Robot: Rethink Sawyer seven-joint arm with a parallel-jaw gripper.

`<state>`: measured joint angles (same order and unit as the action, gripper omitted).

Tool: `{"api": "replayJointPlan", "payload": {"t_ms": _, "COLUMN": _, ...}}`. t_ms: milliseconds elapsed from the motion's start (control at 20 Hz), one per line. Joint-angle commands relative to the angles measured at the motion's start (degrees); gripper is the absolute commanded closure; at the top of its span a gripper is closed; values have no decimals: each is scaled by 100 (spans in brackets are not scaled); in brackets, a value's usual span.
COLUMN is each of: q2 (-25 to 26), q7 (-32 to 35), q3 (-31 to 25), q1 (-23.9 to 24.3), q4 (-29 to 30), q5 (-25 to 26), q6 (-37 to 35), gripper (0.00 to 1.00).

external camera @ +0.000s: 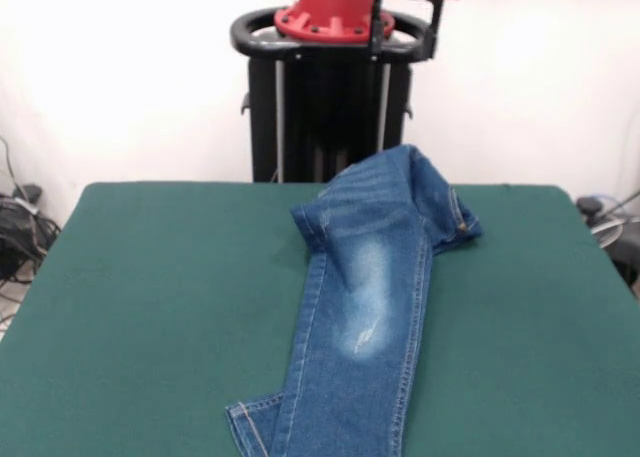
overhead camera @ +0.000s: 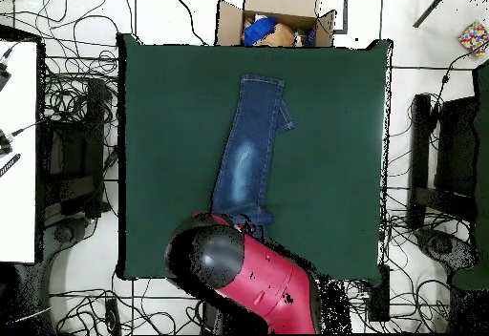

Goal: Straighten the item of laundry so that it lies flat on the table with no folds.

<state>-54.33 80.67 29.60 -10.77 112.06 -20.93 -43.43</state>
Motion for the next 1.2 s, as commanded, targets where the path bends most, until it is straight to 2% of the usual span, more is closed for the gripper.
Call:
{"api": "replayJointPlan", "payload": {"t_ms": 50, "q2": -750, "q7": -386, "q3": -875, "q1": 675, "q4": 705, "q5": 21, "q6": 887, "gripper": 0}}
{"api": "replayJointPlan", "payload": {"t_ms": 350, "q2": -860, "q7": -114, "q3": -1094, "q1": 811, "q4": 893, "q5": 234, "q6": 988, "gripper": 0}}
{"api": "replayJointPlan", "payload": {"t_ms": 850, "q2": -846, "q7": -47, "q3": -1248, "q1": 1165, "q4": 589, "q5": 637, "q6": 666, "gripper": 0}}
{"api": "replayJointPlan", "payload": {"t_ms": 1050, "q2": -761, "q7": -225, "q3": -1589, "q1": 1582, "q4": 808, "q5": 652, "q6": 1076, "gripper": 0}}
{"api": "replayJointPlan", "payload": {"t_ms": 1200, "q2": -583, "q7": -521, "q3": -2069, "q1": 2129, "q4": 1069, "q5": 629, "q6": 1567, "gripper": 0}}
